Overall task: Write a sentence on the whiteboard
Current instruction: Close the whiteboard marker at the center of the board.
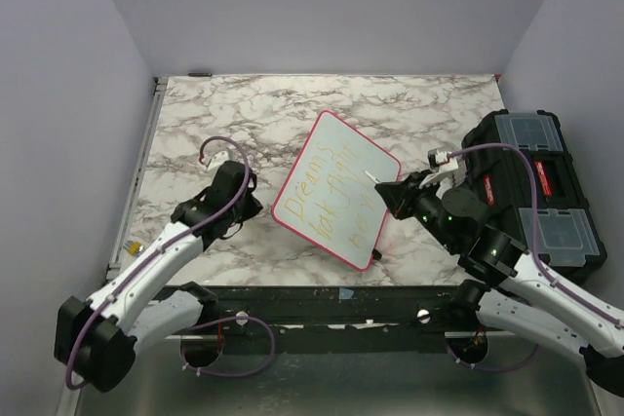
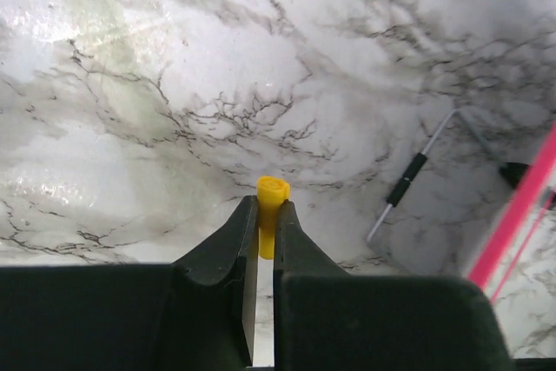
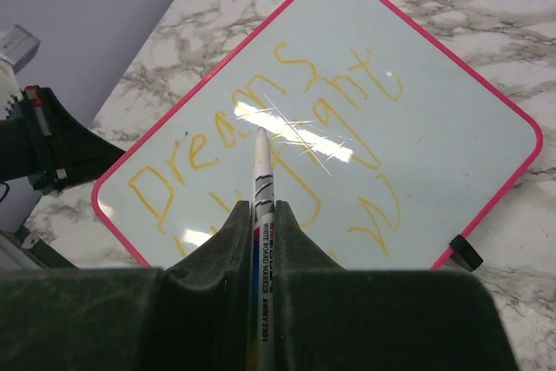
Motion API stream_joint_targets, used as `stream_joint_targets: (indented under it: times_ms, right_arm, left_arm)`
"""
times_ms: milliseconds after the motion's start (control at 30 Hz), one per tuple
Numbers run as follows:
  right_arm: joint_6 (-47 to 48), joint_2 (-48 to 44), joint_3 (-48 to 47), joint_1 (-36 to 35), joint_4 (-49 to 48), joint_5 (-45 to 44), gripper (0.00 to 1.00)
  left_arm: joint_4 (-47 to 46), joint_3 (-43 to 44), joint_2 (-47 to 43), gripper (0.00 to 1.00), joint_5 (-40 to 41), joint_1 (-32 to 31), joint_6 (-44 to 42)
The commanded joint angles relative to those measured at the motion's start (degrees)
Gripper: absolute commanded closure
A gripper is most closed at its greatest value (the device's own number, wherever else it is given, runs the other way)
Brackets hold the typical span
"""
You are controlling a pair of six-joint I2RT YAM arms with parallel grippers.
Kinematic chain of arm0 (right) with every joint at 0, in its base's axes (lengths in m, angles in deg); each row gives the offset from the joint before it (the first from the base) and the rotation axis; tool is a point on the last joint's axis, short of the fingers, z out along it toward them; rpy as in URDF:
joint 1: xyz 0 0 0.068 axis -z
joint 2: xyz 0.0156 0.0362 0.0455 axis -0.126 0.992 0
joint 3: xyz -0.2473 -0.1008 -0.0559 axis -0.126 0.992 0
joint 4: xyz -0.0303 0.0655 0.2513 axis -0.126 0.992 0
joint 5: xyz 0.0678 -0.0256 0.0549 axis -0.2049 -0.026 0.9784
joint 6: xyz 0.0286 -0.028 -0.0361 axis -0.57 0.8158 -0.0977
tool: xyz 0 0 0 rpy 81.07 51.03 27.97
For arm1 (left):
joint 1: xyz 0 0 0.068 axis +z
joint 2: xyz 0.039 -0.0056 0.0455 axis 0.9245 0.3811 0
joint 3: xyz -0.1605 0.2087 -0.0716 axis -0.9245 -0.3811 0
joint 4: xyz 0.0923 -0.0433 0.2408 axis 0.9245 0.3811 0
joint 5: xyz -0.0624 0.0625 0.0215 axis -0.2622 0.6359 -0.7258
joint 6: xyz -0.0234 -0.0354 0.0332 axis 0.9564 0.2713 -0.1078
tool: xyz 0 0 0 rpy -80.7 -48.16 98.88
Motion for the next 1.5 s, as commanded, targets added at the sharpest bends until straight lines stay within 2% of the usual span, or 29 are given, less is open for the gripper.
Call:
stream_joint_targets:
  times_ms: [0, 133, 333, 500, 733, 867, 1033, 1267, 1400, 1467]
  right_arm:
    - [1.6, 1.1, -2.2, -0.1, -2.6, 5.3, 0.99]
    - [1.9, 2.3, -3.5, -0.1, -3.4, 7.2, 0.99]
    - [2.7, 4.4, -5.6, -0.1, -4.0, 9.3, 0.99]
    - [3.4, 6.2, -7.0, -0.1, -4.9, 11.3, 0.99]
    - [4.1, 8.1, -9.0, -0.1, -6.8, 15.8, 0.99]
    - [4.4, 9.2, -10.1, -0.1, -9.7, 18.2, 0.99]
    - [4.1, 11.0, -11.2, -0.1, -12.2, 19.0, 0.99]
    - [4.8, 15.0, -13.2, -0.1, -16.2, 22.2, 0.99]
    - [5.2, 17.1, -14.4, -0.1, -17.6, 23.1, 0.99]
    - [5.2, 18.2, -15.0, -0.2, -18.6, 24.0, 0.99]
  left_arm:
    - [-4.4, -4.4, -11.6, 1.00, 2.9, 0.2, -0.2]
    - [-10.6, -7.5, -20.2, 1.00, 1.1, 1.3, -5.1]
    - [-13.5, -7.9, -27.9, 1.00, 2.3, 2.3, -9.2]
    - [-17.7, -6.5, -30.4, 1.00, -3.6, 2.8, -10.7]
    - [-22.2, -3.5, -31.6, 1.00, -8.8, 2.9, -7.3]
    - [-20.3, -1.1, -30.4, 1.00, -5.6, 2.8, 1.0]
    - [-20.5, -1.8, -29.9, 1.00, -3.0, 2.8, 15.7]
    - [-21.7, -2.0, -27.3, 1.00, -2.4, 2.8, 29.2]
    - [-25.5, -2.6, -26.3, 1.00, -4.1, 2.8, 34.9]
    - [-23.4, -1.7, -24.9, 1.00, -4.6, 2.7, 39.8]
